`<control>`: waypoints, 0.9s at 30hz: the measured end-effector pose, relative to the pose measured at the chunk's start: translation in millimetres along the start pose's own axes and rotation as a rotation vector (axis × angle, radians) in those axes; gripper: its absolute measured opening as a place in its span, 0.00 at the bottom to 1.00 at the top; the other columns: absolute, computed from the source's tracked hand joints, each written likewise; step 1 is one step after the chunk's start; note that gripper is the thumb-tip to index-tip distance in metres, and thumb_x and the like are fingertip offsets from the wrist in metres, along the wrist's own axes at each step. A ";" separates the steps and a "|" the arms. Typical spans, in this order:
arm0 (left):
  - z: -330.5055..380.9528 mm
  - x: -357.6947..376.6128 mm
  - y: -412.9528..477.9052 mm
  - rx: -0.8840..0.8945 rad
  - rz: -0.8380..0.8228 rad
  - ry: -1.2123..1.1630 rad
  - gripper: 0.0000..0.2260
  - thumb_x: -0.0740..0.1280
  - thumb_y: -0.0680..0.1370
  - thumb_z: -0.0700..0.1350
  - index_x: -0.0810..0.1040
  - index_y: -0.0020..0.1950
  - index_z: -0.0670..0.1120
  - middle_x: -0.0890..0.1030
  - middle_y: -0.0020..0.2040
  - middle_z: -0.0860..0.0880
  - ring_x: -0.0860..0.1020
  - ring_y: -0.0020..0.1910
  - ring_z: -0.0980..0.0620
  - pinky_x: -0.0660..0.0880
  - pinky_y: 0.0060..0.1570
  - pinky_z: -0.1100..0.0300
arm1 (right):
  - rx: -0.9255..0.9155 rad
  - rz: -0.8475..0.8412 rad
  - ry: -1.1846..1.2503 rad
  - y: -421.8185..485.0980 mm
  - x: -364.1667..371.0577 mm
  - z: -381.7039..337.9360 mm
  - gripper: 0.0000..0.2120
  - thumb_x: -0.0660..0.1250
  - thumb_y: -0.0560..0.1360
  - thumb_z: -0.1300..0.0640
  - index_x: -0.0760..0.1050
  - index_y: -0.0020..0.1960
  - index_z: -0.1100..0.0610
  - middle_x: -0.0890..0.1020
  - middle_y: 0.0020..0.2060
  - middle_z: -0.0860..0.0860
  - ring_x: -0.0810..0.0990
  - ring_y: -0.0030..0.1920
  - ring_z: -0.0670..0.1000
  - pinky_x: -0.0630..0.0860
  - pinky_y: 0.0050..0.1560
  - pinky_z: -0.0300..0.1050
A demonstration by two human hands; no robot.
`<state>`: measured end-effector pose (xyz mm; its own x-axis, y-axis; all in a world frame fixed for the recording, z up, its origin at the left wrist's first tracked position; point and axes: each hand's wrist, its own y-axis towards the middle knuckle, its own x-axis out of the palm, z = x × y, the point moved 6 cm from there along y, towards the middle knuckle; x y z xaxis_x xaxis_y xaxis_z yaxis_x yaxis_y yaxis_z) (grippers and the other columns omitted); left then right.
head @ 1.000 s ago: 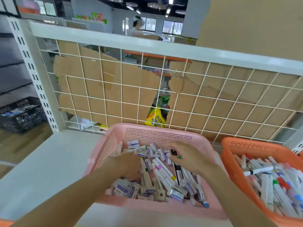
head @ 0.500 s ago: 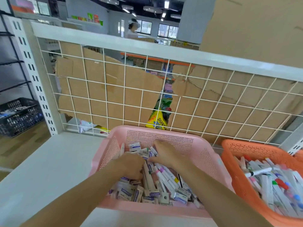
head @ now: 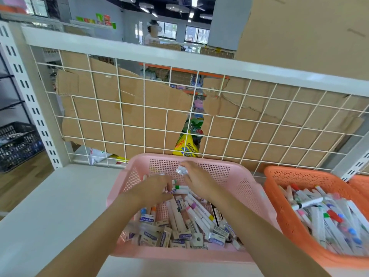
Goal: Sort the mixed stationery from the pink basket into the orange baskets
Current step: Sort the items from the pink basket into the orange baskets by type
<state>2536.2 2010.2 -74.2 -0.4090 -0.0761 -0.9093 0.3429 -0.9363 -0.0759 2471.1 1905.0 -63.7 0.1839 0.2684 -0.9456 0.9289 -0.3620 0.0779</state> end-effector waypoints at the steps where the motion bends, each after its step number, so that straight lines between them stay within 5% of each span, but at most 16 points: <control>1: -1.0 -4.2 -1.1 0.005 0.031 -0.045 0.05 0.66 0.77 0.47 0.70 0.46 0.50 0.77 0.54 0.49 0.75 0.49 0.52 0.72 0.47 0.60 | 0.007 0.031 0.030 -2.5 -8.9 0.2 0.19 0.55 0.80 0.61 0.62 0.71 0.58 0.68 0.68 0.55 0.74 0.60 0.56 0.69 0.52 0.45; 6: -2.0 -24.1 -12.4 0.036 0.166 -0.169 0.11 0.67 0.76 0.44 0.69 0.39 0.56 0.79 0.52 0.50 0.79 0.46 0.54 0.78 0.47 0.60 | 0.053 0.165 0.085 -29.1 -47.5 12.2 0.16 0.57 0.80 0.60 0.67 0.68 0.56 0.76 0.56 0.56 0.71 0.44 0.49 0.61 0.36 0.42; 12: 15.8 -38.6 -20.0 0.079 0.308 -0.197 0.04 0.66 0.77 0.42 0.73 0.44 0.49 0.77 0.42 0.57 0.73 0.37 0.63 0.68 0.36 0.78 | 0.153 0.322 0.059 -81.8 -75.3 43.0 0.17 0.60 0.78 0.59 0.71 0.66 0.54 0.77 0.60 0.52 0.77 0.57 0.53 0.70 0.56 0.44; 17: 28.5 -31.8 -17.2 0.086 0.351 -0.215 0.11 0.67 0.76 0.41 0.70 0.40 0.55 0.78 0.39 0.55 0.74 0.36 0.60 0.69 0.36 0.72 | 0.289 0.440 -0.011 -143.3 -95.1 68.3 0.17 0.59 0.78 0.61 0.71 0.66 0.54 0.78 0.57 0.54 0.77 0.53 0.55 0.66 0.58 0.49; 19: 33.3 -27.1 -12.1 0.094 0.360 -0.209 0.11 0.68 0.75 0.42 0.70 0.40 0.57 0.78 0.41 0.54 0.75 0.39 0.56 0.72 0.39 0.61 | 0.355 0.493 -0.018 -169.8 -102.0 74.7 0.17 0.59 0.78 0.61 0.71 0.66 0.54 0.78 0.56 0.55 0.77 0.54 0.57 0.69 0.60 0.54; 22: 53.5 -21.8 -6.3 0.145 0.357 -0.221 0.06 0.68 0.75 0.40 0.73 0.43 0.50 0.77 0.41 0.52 0.74 0.37 0.57 0.66 0.36 0.66 | 0.458 0.560 -0.047 -209.6 -108.3 89.5 0.17 0.60 0.78 0.60 0.71 0.67 0.56 0.78 0.59 0.56 0.78 0.55 0.59 0.71 0.54 0.50; 27: 94.8 -14.9 3.5 0.225 0.395 -0.148 0.02 0.67 0.75 0.38 0.76 0.46 0.44 0.78 0.44 0.48 0.72 0.39 0.54 0.63 0.36 0.61 | 0.544 0.584 -0.121 -272.7 -115.3 113.6 0.20 0.56 0.74 0.53 0.74 0.62 0.59 0.80 0.51 0.60 0.80 0.41 0.61 0.73 0.41 0.50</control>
<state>2463.3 1975.6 -22.1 -0.4058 -0.4735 -0.7818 0.3112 -0.8758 0.3690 2160.1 1871.4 -11.8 0.5264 -0.1858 -0.8297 0.4014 -0.8060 0.4351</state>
